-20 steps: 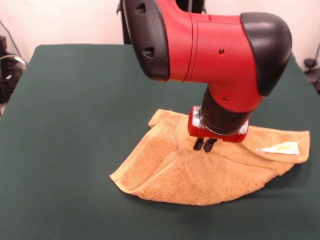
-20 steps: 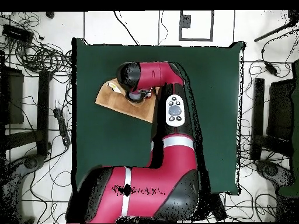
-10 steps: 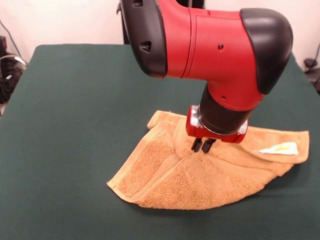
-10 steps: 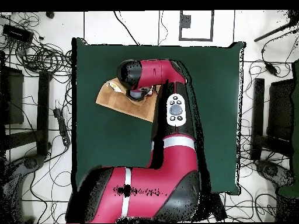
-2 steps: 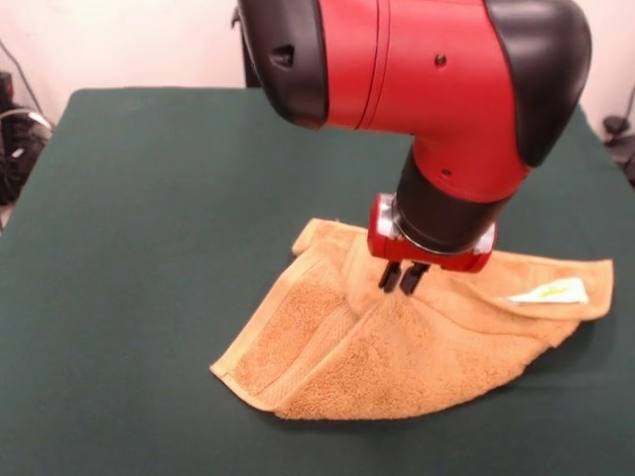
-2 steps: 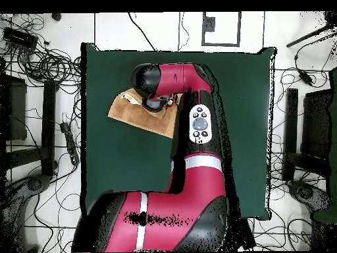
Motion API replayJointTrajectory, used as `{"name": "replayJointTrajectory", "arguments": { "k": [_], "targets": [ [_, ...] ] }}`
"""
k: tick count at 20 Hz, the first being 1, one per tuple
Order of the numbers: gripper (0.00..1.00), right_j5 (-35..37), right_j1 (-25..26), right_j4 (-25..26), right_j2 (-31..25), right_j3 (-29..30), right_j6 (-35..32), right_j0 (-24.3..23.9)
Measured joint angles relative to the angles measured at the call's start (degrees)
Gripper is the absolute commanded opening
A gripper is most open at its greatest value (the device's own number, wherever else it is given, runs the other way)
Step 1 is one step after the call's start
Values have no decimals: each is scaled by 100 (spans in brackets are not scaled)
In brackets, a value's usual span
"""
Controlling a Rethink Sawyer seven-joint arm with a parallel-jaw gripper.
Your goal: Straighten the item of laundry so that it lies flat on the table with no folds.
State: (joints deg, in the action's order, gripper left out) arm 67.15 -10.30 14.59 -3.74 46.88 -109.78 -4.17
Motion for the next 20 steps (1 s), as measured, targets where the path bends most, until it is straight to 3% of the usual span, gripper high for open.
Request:
{"name": "replayJointTrajectory", "arguments": {
  "k": [15, 20],
  "targets": [
    [0, 145, 42, -19, -1, -572, 0, 1],
    [0, 67, 245, -18, -1, -1040, 0, 14]
  ]
}}
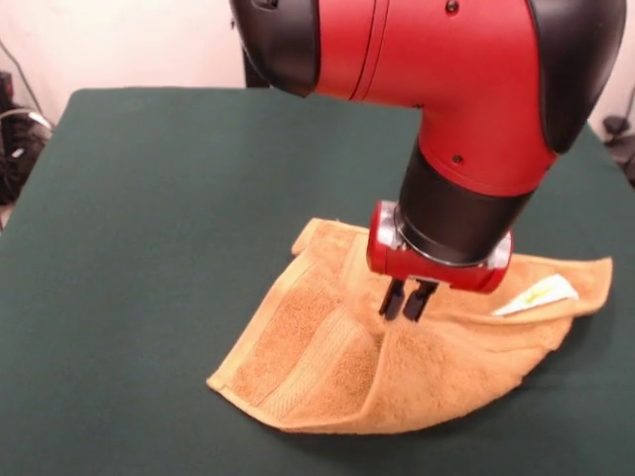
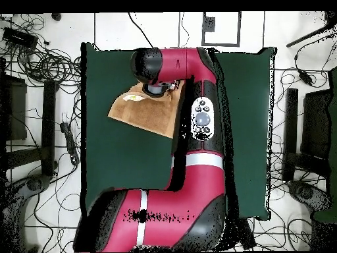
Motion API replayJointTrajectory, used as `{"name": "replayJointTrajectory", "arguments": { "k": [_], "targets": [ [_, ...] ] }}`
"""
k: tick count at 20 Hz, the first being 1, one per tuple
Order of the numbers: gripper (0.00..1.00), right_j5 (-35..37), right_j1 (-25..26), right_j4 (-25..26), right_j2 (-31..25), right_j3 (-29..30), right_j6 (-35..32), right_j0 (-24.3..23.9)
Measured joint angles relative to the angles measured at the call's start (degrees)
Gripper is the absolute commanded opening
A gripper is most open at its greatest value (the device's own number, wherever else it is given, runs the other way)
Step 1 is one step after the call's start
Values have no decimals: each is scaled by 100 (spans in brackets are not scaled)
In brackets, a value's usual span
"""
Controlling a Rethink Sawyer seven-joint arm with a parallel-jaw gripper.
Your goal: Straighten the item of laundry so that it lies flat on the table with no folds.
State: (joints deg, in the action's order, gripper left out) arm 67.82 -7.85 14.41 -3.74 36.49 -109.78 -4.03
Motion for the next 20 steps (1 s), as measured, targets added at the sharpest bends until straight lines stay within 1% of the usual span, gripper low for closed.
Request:
{"name": "replayJointTrajectory", "arguments": {
  "k": [4, 10, 15, 19, 20],
  "targets": [
    [0, 1, 190, -7, 0, -293, 0, 6],
    [0, 3, 389, -4, 6, -566, 0, 37],
    [0, 129, 560, 31, 86, -864, 0, 150],
    [0, 469, 705, 95, 270, -1189, -1, 297],
    [0, 679, 785, 114, 370, -1365, -1, 360]
  ]
}}
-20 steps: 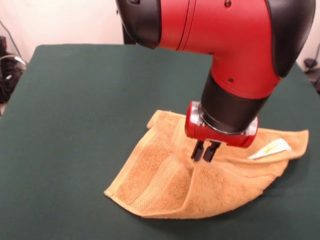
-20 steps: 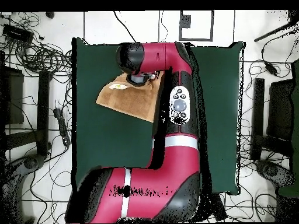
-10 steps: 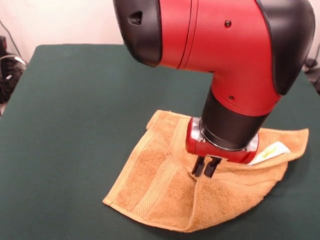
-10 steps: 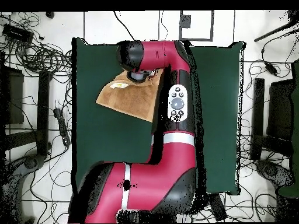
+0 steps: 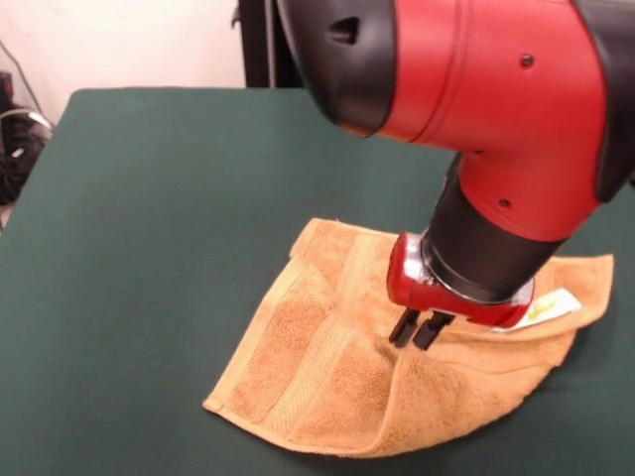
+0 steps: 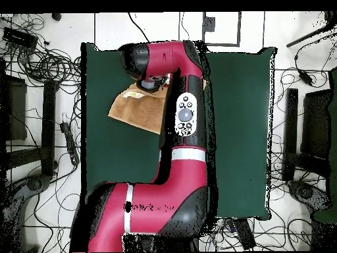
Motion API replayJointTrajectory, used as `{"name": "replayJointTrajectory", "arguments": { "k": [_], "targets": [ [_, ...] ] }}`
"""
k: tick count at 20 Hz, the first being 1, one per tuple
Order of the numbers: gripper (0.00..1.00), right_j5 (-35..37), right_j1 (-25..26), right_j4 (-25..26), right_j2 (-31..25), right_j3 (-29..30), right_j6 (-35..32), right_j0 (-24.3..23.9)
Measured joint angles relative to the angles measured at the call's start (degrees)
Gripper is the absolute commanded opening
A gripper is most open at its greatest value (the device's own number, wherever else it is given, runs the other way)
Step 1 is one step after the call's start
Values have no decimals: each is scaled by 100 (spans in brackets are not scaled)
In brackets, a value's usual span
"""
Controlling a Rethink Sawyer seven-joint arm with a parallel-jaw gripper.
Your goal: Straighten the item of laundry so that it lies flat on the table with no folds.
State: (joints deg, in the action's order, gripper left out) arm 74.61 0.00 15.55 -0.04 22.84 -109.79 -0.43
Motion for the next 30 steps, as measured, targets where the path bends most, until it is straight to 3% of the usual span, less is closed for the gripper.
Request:
{"name": "replayJointTrajectory", "arguments": {
  "k": [13, 21, 30],
  "targets": [
    [0, 1164, 389, 97, 399, -1023, -1, 158],
    [0, 1325, 606, 115, 498, -1550, -39, 157],
    [0, 1325, 639, -100, 426, -1606, -231, 156]
  ]
}}
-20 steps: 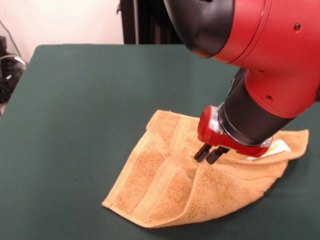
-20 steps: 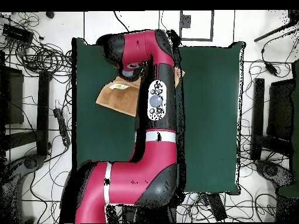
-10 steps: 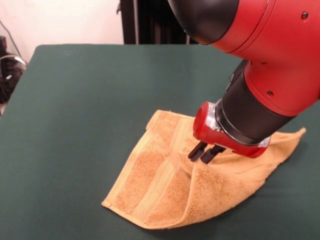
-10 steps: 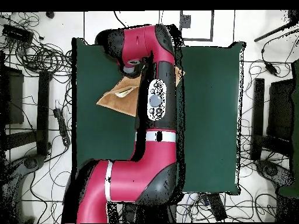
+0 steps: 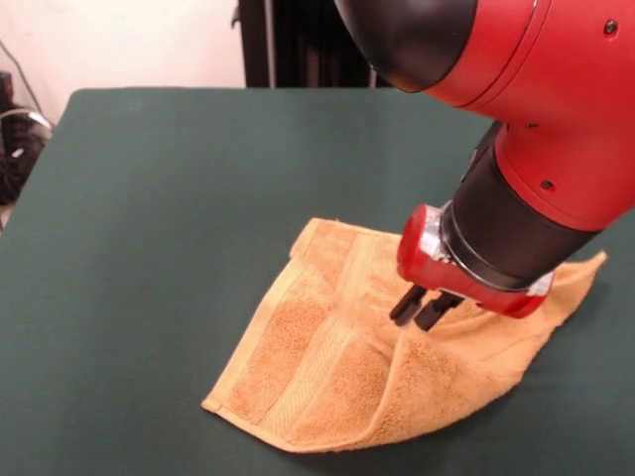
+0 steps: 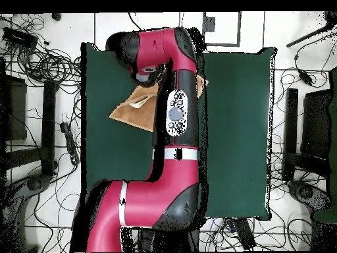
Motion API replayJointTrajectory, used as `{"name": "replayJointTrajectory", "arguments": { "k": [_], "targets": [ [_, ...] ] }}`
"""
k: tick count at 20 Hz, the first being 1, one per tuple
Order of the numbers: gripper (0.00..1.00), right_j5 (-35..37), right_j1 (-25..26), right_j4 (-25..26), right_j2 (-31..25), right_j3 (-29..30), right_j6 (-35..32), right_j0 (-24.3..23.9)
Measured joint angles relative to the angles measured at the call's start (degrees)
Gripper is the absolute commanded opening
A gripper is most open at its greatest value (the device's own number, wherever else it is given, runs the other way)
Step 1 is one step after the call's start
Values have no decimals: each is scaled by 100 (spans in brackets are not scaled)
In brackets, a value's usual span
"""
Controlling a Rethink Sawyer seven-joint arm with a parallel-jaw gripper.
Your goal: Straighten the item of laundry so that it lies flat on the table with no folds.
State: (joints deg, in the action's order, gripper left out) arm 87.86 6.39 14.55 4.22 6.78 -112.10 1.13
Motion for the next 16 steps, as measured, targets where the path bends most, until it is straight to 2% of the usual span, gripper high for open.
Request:
{"name": "replayJointTrajectory", "arguments": {
  "k": [16],
  "targets": [
    [0, -25, 10, -948, -545, 0, 0, -54]
  ]
}}
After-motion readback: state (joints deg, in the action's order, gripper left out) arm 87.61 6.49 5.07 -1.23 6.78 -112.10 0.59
